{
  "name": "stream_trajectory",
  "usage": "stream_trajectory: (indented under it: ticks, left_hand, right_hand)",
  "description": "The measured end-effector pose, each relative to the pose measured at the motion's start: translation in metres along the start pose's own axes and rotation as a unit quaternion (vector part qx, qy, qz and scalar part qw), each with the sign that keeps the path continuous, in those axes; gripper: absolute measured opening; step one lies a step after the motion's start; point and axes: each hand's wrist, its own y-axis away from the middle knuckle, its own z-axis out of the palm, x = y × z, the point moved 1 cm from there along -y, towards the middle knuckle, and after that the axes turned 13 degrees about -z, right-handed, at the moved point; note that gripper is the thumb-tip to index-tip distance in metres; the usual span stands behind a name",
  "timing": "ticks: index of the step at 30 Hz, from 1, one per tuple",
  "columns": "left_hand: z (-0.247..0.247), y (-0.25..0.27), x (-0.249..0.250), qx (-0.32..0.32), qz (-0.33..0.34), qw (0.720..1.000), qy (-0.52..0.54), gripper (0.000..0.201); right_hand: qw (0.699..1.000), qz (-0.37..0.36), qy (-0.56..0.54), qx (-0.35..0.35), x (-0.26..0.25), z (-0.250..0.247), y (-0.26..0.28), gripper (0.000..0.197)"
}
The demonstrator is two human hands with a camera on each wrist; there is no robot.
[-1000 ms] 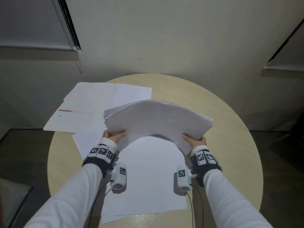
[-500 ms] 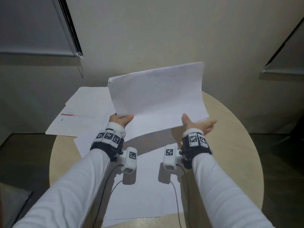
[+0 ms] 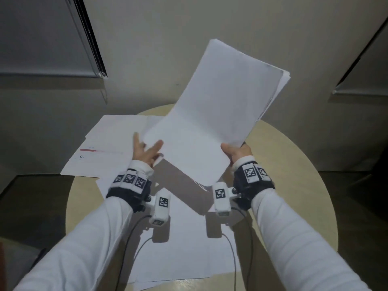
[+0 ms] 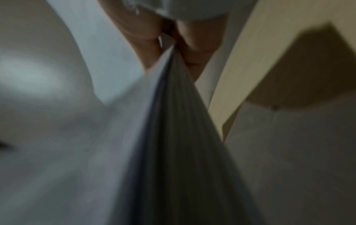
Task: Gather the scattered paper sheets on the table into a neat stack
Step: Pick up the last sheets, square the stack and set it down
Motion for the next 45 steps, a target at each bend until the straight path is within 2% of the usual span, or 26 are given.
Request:
stream_trajectory:
  ticks: [1, 3, 4, 6, 8, 9, 10, 12, 14, 15, 17, 19, 20, 21, 22, 23, 25, 27, 29, 32, 34, 36, 42, 45]
  left_hand:
    - [-0.008, -0.003, 0.009, 0.013, 0.01, 1.0, 0.011, 0.067]
    - [-0.019, -0.003, 0.023, 0.01, 0.042, 0.999, -0.013, 0.066]
    - [-0.023, -0.005, 0.025, -0.009, 0.045, 0.998, -0.048, 0.064]
    - [-0.025, -0.004, 0.024, -0.086, 0.005, 0.99, -0.111, 0.067]
    - [-0.024, 0.003, 0.013, -0.171, -0.045, 0.975, -0.135, 0.082]
    - [-0.024, 0.006, 0.006, -0.193, -0.044, 0.969, -0.145, 0.086]
    - [-0.023, 0.008, -0.001, -0.197, -0.035, 0.967, -0.156, 0.081]
    - [-0.024, 0.01, -0.012, -0.154, -0.015, 0.975, -0.159, 0.056]
    - [-0.032, 0.007, -0.017, -0.094, -0.013, 0.985, -0.142, 0.044]
    - [-0.037, 0.004, -0.018, -0.082, -0.015, 0.987, -0.137, 0.042]
    - [-0.05, -0.001, -0.019, -0.054, -0.016, 0.988, -0.144, 0.039]
    - [-0.069, -0.005, -0.019, -0.011, -0.009, 0.985, -0.172, 0.039]
    - [-0.082, -0.008, -0.02, 0.017, -0.014, 0.981, -0.194, 0.045]
    - [-0.097, -0.011, -0.025, 0.036, -0.03, 0.977, -0.209, 0.06]
    - [-0.115, -0.02, -0.032, 0.045, -0.04, 0.975, -0.214, 0.073]
    - [-0.133, -0.029, -0.042, 0.042, -0.045, 0.977, -0.204, 0.075]
    - [-0.171, -0.056, -0.068, 0.054, -0.062, 0.975, -0.205, 0.065]
    - [-0.175, -0.042, -0.068, 0.061, -0.077, 0.974, -0.204, 0.058]
    - [-0.176, -0.035, -0.07, 0.076, -0.086, 0.974, -0.194, 0.056]
    - [-0.177, -0.03, -0.074, 0.073, -0.093, 0.973, -0.196, 0.059]
    - [-0.175, -0.028, -0.076, 0.075, -0.102, 0.973, -0.194, 0.059]
    - [-0.17, -0.022, -0.076, 0.079, -0.115, 0.972, -0.191, 0.054]
    - [-0.162, -0.019, -0.085, 0.122, -0.126, 0.962, -0.208, 0.05]
    - [-0.166, -0.02, -0.094, 0.128, -0.146, 0.959, -0.206, 0.051]
  right_hand:
    - [1.0, -0.005, -0.002, -0.009, 0.001, -0.007, -0.003, 0.023]
    - [0.998, -0.003, 0.022, -0.059, 0.006, -0.017, -0.009, 0.014]
    - [0.995, -0.005, 0.026, -0.096, 0.006, -0.022, -0.008, 0.018]
    - [0.986, -0.007, 0.039, -0.163, 0.003, -0.026, -0.005, 0.026]
    - [0.971, -0.005, 0.094, -0.221, 0.003, -0.024, -0.002, 0.021]
    - [0.962, -0.004, 0.131, -0.239, 0.002, -0.021, 0.0, 0.018]
    - [0.953, -0.003, 0.165, -0.254, 0.003, -0.017, 0.0, 0.021]
    - [0.943, 0.004, 0.207, -0.261, 0.002, -0.011, 0.002, 0.027]
    - [0.943, 0.001, 0.202, -0.263, 0.0, -0.003, 0.006, 0.017]
    - [0.948, -0.009, 0.185, -0.259, 0.0, 0.001, 0.008, 0.013]
    - [0.964, -0.013, 0.139, -0.225, 0.008, 0.004, 0.006, 0.027]
    - [0.979, 0.02, 0.123, -0.159, 0.024, 0.0, 0.002, 0.037]
    - [0.98, 0.044, 0.139, -0.134, 0.035, -0.003, 0.001, 0.04]
    - [0.975, 0.07, 0.175, -0.12, 0.048, -0.008, -0.001, 0.043]
    - [0.959, 0.096, 0.236, -0.122, 0.061, -0.012, -0.002, 0.046]
    - [0.935, 0.119, 0.306, -0.135, 0.071, -0.016, -0.002, 0.05]
    - [0.887, 0.153, 0.406, -0.159, 0.087, -0.018, 0.006, 0.063]
    - [0.856, 0.185, 0.453, -0.165, 0.098, -0.014, 0.02, 0.079]
    - [0.828, 0.186, 0.506, -0.156, 0.106, -0.009, 0.035, 0.093]
    - [0.787, 0.15, 0.576, -0.162, 0.115, -0.002, 0.045, 0.103]
    - [0.783, 0.146, 0.578, -0.177, 0.118, 0.002, 0.045, 0.104]
    - [0.793, 0.154, 0.56, -0.183, 0.119, 0.006, 0.044, 0.1]
    - [0.829, 0.162, 0.501, -0.187, 0.123, 0.023, 0.047, 0.07]
    - [0.804, 0.135, 0.553, -0.173, 0.126, 0.032, 0.06, 0.072]
